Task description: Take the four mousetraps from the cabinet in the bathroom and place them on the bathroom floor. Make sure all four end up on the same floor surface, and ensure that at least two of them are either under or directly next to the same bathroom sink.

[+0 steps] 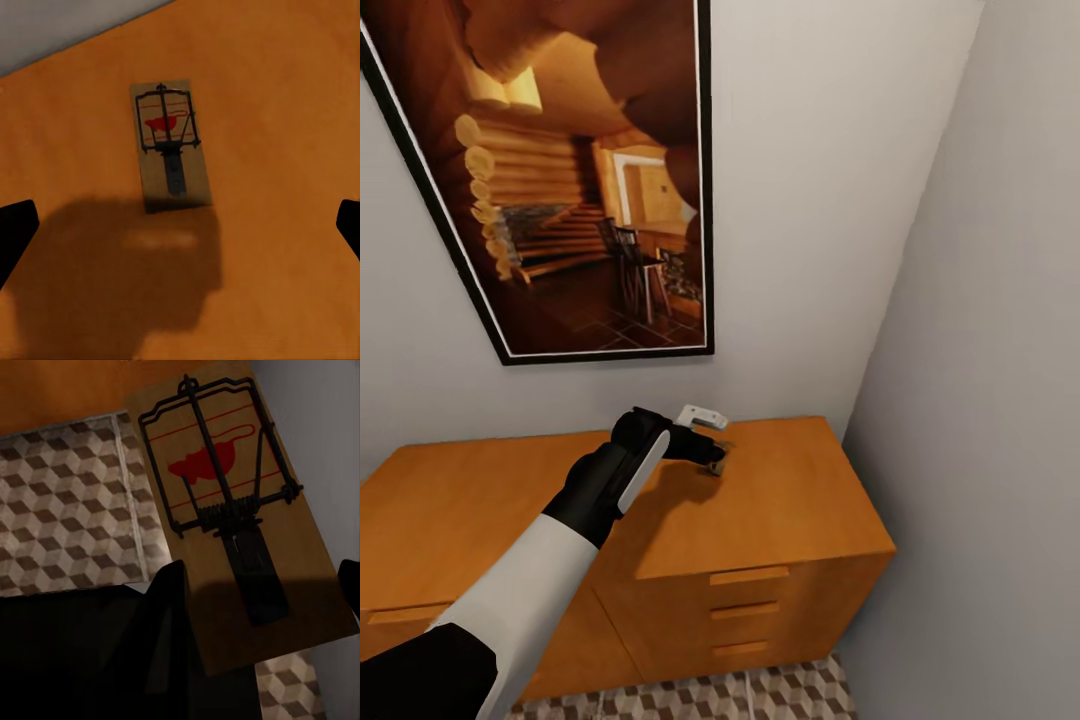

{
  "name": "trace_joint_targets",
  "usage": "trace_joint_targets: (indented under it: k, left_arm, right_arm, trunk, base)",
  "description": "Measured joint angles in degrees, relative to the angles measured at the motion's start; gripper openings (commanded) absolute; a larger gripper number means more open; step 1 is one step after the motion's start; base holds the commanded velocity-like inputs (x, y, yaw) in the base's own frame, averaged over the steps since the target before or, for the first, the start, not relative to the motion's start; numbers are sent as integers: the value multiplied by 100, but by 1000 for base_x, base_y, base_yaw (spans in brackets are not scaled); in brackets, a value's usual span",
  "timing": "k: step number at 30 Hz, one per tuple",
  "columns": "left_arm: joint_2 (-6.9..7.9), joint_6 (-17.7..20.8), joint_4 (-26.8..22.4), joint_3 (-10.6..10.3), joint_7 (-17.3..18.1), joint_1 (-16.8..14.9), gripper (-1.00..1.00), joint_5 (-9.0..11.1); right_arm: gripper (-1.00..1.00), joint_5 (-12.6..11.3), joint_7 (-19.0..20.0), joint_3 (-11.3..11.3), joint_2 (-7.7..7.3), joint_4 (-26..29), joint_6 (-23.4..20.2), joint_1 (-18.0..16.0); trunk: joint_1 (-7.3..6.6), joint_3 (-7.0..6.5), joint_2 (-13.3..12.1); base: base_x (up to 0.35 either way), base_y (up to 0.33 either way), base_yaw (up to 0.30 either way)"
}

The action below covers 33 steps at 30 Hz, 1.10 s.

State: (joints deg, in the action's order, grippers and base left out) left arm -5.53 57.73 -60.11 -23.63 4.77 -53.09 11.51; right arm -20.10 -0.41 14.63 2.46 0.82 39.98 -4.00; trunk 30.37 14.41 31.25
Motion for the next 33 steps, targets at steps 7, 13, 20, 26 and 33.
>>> trace_joint_targets:
  k: [7,13,20,26,33]
  left_arm:
    - [0,0,15,2,0,13,100,8]
    - [0,-3,18,0,0,15,100,7]
    - [-1,-6,12,-1,0,15,100,1]
    - [-1,-4,19,-1,0,14,100,6]
    - [-1,-3,27,-1,0,14,100,6]
  right_arm:
    - [-100,0,0,0,2,0,0,0]
    - [-100,-1,0,1,0,1,1,1]
    - [-100,-2,0,1,-1,2,1,1]
    - [-100,-1,0,0,-1,3,-17,2]
    - [-100,1,10,1,-1,6,-176,0]
  trunk:
    - [0,0,0]
    - [0,0,0]
    - [0,0,-1]
    - [0,0,0]
    - [0,0,1]
  base:
    - [0,0,240]
    - [0,-48,163]
    - [0,-239,55]
    - [0,-45,3]
    - [0,-15,0]
